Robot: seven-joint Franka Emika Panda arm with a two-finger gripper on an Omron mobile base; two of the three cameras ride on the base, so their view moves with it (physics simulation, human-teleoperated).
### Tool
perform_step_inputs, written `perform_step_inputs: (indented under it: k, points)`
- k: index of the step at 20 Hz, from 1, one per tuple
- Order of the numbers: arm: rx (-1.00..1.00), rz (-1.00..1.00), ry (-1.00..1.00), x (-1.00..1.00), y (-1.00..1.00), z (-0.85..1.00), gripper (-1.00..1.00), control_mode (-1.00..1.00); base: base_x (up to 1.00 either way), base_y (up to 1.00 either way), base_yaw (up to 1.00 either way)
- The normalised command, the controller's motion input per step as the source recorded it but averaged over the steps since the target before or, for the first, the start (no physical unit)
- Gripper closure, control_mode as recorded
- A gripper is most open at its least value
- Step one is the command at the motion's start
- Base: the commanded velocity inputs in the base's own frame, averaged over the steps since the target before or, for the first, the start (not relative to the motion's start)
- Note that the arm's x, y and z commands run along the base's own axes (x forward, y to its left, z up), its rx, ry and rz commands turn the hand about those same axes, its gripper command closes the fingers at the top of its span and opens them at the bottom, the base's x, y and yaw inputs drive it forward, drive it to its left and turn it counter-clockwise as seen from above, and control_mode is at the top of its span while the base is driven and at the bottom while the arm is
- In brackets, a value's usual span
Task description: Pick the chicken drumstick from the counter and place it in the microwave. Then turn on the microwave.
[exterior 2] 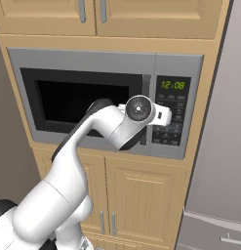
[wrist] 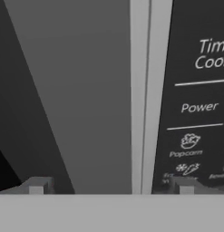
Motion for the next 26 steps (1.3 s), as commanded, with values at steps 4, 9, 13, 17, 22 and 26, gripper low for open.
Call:
perform_step_inputs:
  k: [4,9,13,17,22,26]
  points:
    - [0.0,0.0,-0.04,0.14,-0.04,0.0,-1.0,-1.0,0.0,0.0,0.0]
    - [0.0,0.0,-0.05,0.14,-0.03,0.0,-1.0,-1.0,0.0,0.0,0.0]
    - [0.0,0.0,-0.04,0.11,-0.02,0.0,-1.0,-1.0,0.0,0.0,0.0]
    - [0.0,0.0,0.0,0.02,0.0,0.0,1.0,-1.0,0.0,0.0,0.0]
    - [0.0,0.0,0.0,-0.03,0.0,0.0,1.0,-1.0,0.0,0.0,0.0]
    - [0.0,-0.02,-0.04,-0.3,0.0,0.0,1.0,-1.0,0.0,0.0,0.0]
